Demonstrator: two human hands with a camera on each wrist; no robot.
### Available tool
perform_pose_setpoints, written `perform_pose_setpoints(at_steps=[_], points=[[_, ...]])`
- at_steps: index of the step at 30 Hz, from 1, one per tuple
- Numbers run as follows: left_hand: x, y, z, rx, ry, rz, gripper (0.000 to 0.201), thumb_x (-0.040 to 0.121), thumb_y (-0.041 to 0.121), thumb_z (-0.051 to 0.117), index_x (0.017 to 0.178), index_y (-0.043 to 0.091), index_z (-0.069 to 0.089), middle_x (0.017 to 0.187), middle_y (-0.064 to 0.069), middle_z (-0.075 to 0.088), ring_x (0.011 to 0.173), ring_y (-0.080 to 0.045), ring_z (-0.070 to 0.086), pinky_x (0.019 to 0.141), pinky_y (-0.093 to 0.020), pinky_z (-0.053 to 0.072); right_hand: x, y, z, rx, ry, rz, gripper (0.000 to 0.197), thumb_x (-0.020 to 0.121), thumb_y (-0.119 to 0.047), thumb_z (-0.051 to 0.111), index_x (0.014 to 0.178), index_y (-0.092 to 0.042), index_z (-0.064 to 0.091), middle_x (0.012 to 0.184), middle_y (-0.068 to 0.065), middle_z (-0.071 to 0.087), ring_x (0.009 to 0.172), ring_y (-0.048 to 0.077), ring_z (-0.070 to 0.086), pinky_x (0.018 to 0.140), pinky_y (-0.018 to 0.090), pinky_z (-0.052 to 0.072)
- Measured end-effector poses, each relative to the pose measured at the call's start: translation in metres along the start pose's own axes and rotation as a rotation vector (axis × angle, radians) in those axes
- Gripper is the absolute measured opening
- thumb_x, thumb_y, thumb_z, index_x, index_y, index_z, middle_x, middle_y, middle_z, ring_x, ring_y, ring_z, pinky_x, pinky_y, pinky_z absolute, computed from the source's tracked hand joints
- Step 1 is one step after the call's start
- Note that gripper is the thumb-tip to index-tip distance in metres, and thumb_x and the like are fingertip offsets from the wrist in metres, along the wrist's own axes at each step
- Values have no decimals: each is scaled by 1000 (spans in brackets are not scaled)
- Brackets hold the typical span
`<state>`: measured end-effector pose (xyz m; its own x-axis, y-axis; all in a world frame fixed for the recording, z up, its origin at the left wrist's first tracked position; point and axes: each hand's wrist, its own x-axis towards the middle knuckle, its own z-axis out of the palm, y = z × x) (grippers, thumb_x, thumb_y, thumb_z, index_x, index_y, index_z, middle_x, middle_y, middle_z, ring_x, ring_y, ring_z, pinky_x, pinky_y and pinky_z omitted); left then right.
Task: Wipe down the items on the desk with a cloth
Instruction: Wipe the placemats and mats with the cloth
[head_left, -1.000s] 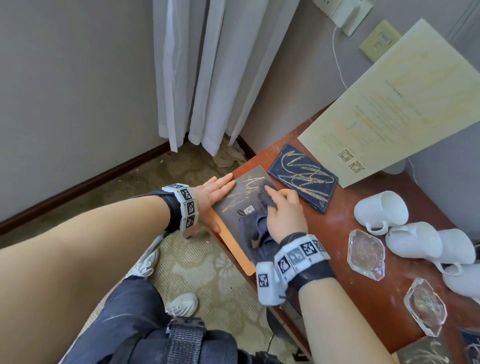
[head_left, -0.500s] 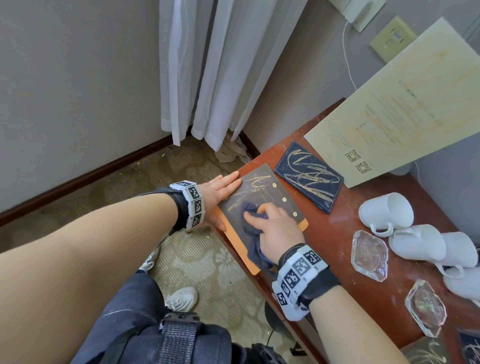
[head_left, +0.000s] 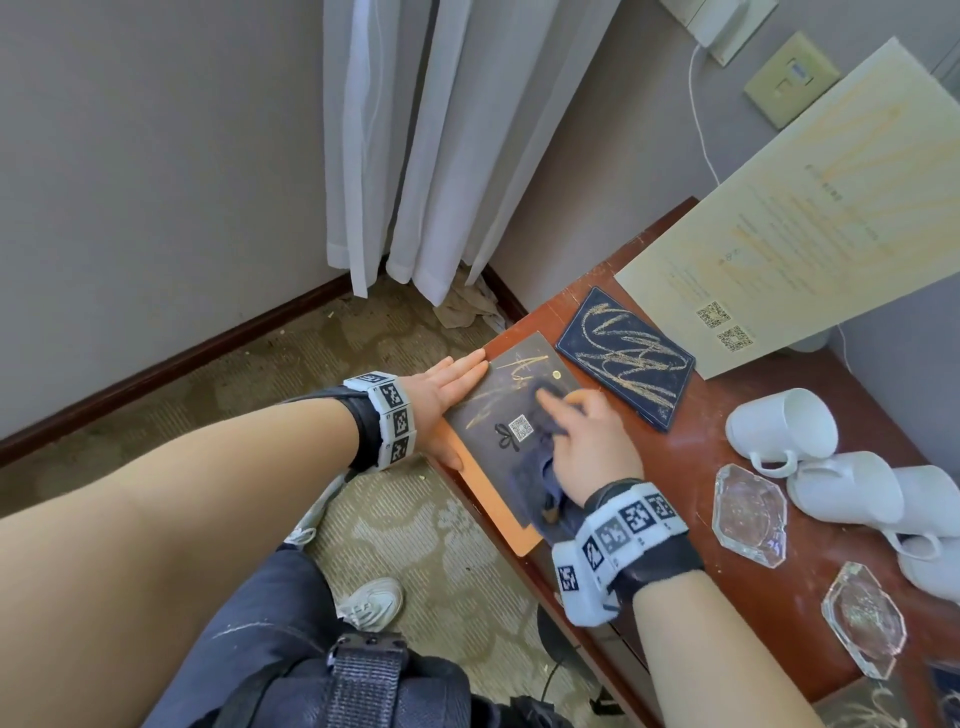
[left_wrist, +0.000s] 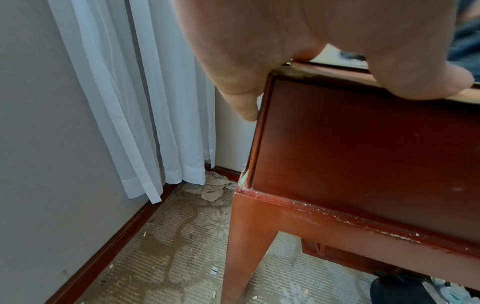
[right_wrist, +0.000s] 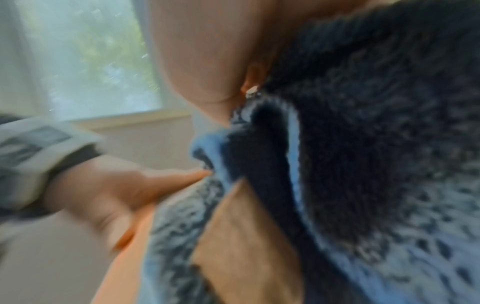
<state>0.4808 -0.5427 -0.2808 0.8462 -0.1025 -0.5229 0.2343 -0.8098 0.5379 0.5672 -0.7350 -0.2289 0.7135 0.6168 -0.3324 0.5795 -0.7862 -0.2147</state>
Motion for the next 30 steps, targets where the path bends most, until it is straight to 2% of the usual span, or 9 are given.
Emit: perform_pose_setpoints(at_steps=[2,5,9,11,15,21,23,27,30], points=[[-1,-5,4,-52,54,-46,132,66,49,78,141,27,-29,148,13,-35,144,-17,9,114,-38,25,10,-4,-2,-21,21,63,54,93,-10,41,138,-38,40,131,-2,38,118,21,38,97,38,39],[-1,-8,7,-108,71,-83,134,64,50,78,136,29,-34,147,13,-37,139,-18,26,108,-36,35,9,-27,6,-115,-134,-76,55,92,-10,40,138,-39,39,134,-2,35,121,24,34,99,38,35],[4,-5,4,-112,49,-100,131,68,46,77,141,23,-29,154,7,-22,143,-15,14,111,-30,24,-2,-40,13,-221,-303,-419,50,92,-14,45,135,-38,45,133,0,38,117,26,36,92,34,33],[5,-5,4,-121,49,-101,130,69,44,78,142,23,-28,155,6,-20,143,-13,11,111,-28,22,4,-34,6,-142,-284,-343,52,91,-9,42,133,-39,46,133,-2,39,119,22,36,95,32,33],[4,-8,4,-154,37,-109,128,69,42,77,142,26,-26,155,9,-18,143,-14,13,111,-30,23,25,-33,3,-86,-60,29,54,94,-10,38,140,-37,37,135,-1,35,121,22,35,94,35,38],[10,-12,7,-190,47,-98,129,69,40,78,142,25,-27,156,5,-16,144,-15,9,113,-30,20,15,-51,11,-196,-312,-411,46,93,-17,45,134,-38,45,131,0,37,117,25,35,94,32,34],[11,-15,10,-215,70,-95,132,66,42,80,142,26,-26,156,5,-12,144,-15,8,114,-29,19,26,-42,11,-99,-323,-339,49,91,-10,45,129,-39,51,127,-2,40,117,22,38,96,31,35],[12,-18,9,-281,83,-110,130,64,40,82,144,28,-20,157,4,-3,144,-15,11,116,-33,19,42,-40,8,-20,-77,33,56,91,-7,38,138,-36,41,131,0,36,121,24,35,98,37,36],[14,-18,10,-292,91,-109,131,64,38,82,145,25,-20,157,1,2,143,-16,14,116,-35,21,35,-44,14,-154,-206,-218,54,91,-13,42,138,-40,38,135,0,33,122,24,31,94,34,35]])
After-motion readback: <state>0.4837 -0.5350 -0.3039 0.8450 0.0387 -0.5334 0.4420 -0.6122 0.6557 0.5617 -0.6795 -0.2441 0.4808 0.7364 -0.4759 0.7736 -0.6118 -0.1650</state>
